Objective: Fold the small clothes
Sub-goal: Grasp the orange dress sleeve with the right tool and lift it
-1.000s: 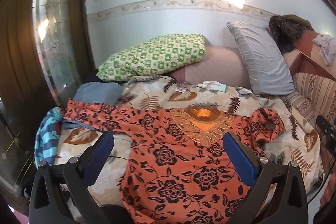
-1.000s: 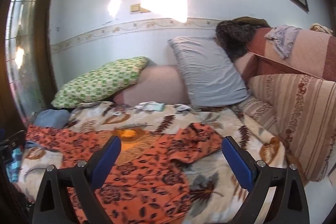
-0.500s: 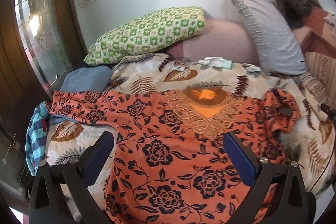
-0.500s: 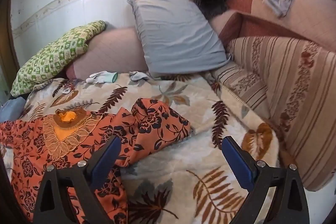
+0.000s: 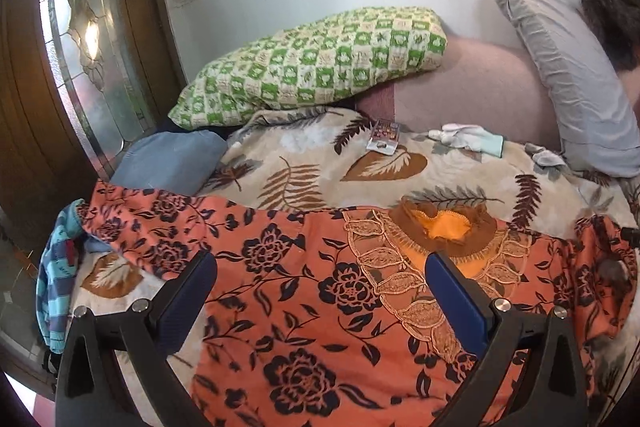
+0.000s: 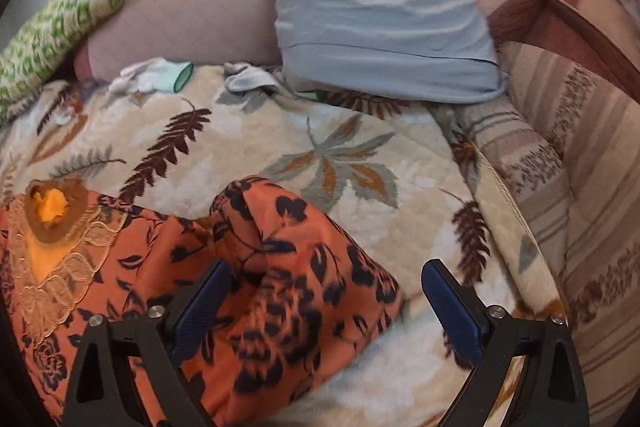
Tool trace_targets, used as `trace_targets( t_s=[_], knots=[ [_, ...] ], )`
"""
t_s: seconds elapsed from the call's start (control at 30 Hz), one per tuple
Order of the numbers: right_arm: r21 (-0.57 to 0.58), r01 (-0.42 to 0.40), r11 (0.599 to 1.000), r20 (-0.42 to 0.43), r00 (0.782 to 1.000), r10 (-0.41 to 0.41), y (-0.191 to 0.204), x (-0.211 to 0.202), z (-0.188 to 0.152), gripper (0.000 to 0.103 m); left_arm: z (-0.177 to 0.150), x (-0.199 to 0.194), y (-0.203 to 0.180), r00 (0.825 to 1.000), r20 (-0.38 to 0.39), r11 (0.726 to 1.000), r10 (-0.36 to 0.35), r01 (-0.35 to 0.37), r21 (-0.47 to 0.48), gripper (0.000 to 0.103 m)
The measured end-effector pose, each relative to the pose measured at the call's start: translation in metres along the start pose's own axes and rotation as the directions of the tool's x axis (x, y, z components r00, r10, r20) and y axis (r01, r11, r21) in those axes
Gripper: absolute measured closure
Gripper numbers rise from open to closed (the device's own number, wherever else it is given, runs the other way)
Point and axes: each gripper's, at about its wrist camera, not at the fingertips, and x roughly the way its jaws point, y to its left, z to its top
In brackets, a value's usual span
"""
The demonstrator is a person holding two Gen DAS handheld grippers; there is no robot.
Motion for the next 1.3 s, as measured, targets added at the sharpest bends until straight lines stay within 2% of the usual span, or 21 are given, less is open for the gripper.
trace_targets(
  t_s=[0.2, 0.23, 0.27, 0.3, 0.33, 0.4, 0.5, 0.57, 0.7, 0.77, 0.83, 0.9, 0.93, 0.97, 1.0, 1.03, 1.07, 1.1, 1.13, 1.23, 1.3],
  knots=[
    [-0.130, 0.027, 0.991, -0.123, 0.991, -0.043, 0.035, 0.058, 0.030, 0.007, -0.018, 0.034, -0.002, 0.998, -0.060, 0.997, 0.004, 0.000, 0.072, 0.000],
    [-0.144, 0.045, 0.989, -0.143, 0.988, -0.066, 0.038, 0.068, 0.031, 0.011, -0.019, 0.037, -0.001, 0.998, -0.058, 0.997, 0.005, 0.000, 0.082, 0.000],
    [-0.157, 0.068, 0.985, -0.158, 0.983, -0.093, 0.038, 0.078, 0.031, 0.033, -0.019, 0.037, 0.001, 0.999, -0.053, 0.996, 0.009, -0.004, 0.086, 0.000],
    [-0.144, 0.055, 0.988, -0.178, 0.981, -0.080, 0.035, 0.085, 0.029, 0.054, -0.019, 0.038, 0.002, 0.999, -0.048, 0.996, 0.011, -0.006, 0.087, 0.000],
    [-0.105, 0.028, 0.994, -0.196, 0.979, -0.048, 0.025, 0.088, 0.026, 0.080, -0.016, 0.039, 0.006, 0.999, -0.045, 0.997, 0.008, -0.004, 0.082, 0.000],
    [-0.003, -0.011, 1.000, -0.161, 0.987, 0.010, 0.002, 0.083, 0.023, 0.081, -0.015, 0.042, 0.009, 0.999, -0.050, 0.997, 0.012, -0.009, 0.074, 0.000],
    [0.102, -0.007, 0.995, -0.081, 0.997, 0.015, -0.037, 0.064, 0.018, 0.086, -0.016, 0.046, 0.013, 0.998, -0.061, 0.998, 0.011, -0.007, 0.066, 0.000],
    [0.234, -0.021, 0.972, -0.011, 1.000, 0.025, -0.081, 0.044, 0.012, 0.087, -0.017, 0.046, 0.012, 0.998, -0.058, 0.997, 0.019, -0.014, 0.074, 0.000],
    [0.492, -0.088, 0.866, 0.112, 0.993, 0.037, -0.175, 0.005, -0.003, 0.088, -0.018, 0.045, 0.010, 0.999, -0.042, 0.996, 0.026, -0.023, 0.082, 0.000],
    [0.607, -0.134, 0.783, 0.170, 0.985, 0.037, -0.224, -0.009, -0.019, 0.089, -0.018, 0.046, 0.008, 0.999, -0.038, 0.996, 0.031, -0.028, 0.084, 0.000],
    [0.711, -0.192, 0.677, 0.221, 0.974, 0.044, -0.264, -0.018, -0.045, 0.089, -0.019, 0.047, 0.008, 0.999, -0.039, 0.995, 0.034, -0.030, 0.090, 0.000],
    [0.777, -0.209, 0.593, 0.231, 0.972, 0.039, -0.291, -0.020, -0.071, 0.089, -0.020, 0.048, 0.007, 0.999, -0.037, 0.995, 0.040, -0.036, 0.095, 0.000],
    [0.794, -0.209, 0.571, 0.220, 0.974, 0.050, -0.299, -0.018, -0.082, 0.089, -0.020, 0.048, 0.007, 0.998, -0.036, 0.995, 0.042, -0.038, 0.095, 0.000],
    [0.799, -0.244, 0.549, 0.223, 0.969, 0.106, -0.303, -0.011, -0.092, 0.089, -0.020, 0.047, 0.008, 0.999, -0.034, 0.995, 0.041, -0.038, 0.090, 0.000],
    [0.800, -0.311, 0.512, 0.253, 0.950, 0.181, -0.307, -0.005, -0.101, 0.089, -0.021, 0.047, 0.009, 0.999, -0.030, 0.996, 0.040, -0.037, 0.085, 0.000],
    [0.805, -0.386, 0.451, 0.295, 0.919, 0.261, -0.305, 0.001, -0.108, 0.088, -0.020, 0.046, 0.009, 0.999, -0.025, 0.996, 0.039, -0.037, 0.081, 0.000],
    [0.811, -0.427, 0.401, 0.324, 0.897, 0.300, -0.301, 0.003, -0.115, 0.088, -0.020, 0.046, 0.009, 0.999, -0.022, 0.996, 0.040, -0.038, 0.080, 0.000],
    [0.812, -0.452, 0.369, 0.346, 0.882, 0.318, -0.295, 0.000, -0.121, 0.088, -0.020, 0.046, 0.010, 0.999, -0.022, 0.996, 0.043, -0.041, 0.079, 0.000],
    [0.803, -0.478, 0.355, 0.374, 0.869, 0.324, -0.286, -0.005, -0.127, 0.088, -0.019, 0.046, 0.010, 0.999, -0.023, 0.996, 0.047, -0.045, 0.074, 0.000],
    [0.779, -0.496, 0.384, 0.384, 0.861, 0.334, -0.258, -0.013, -0.143, 0.081, -0.020, 0.047, 0.012, 0.999, -0.031, 0.997, 0.041, -0.039, 0.065, 0.000],
    [0.788, -0.508, 0.350, 0.384, 0.848, 0.366, -0.244, -0.011, -0.161, 0.074, -0.020, 0.046, 0.011, 0.999, -0.032, 0.997, 0.035, -0.033, 0.067, 0.000]
  ],
)
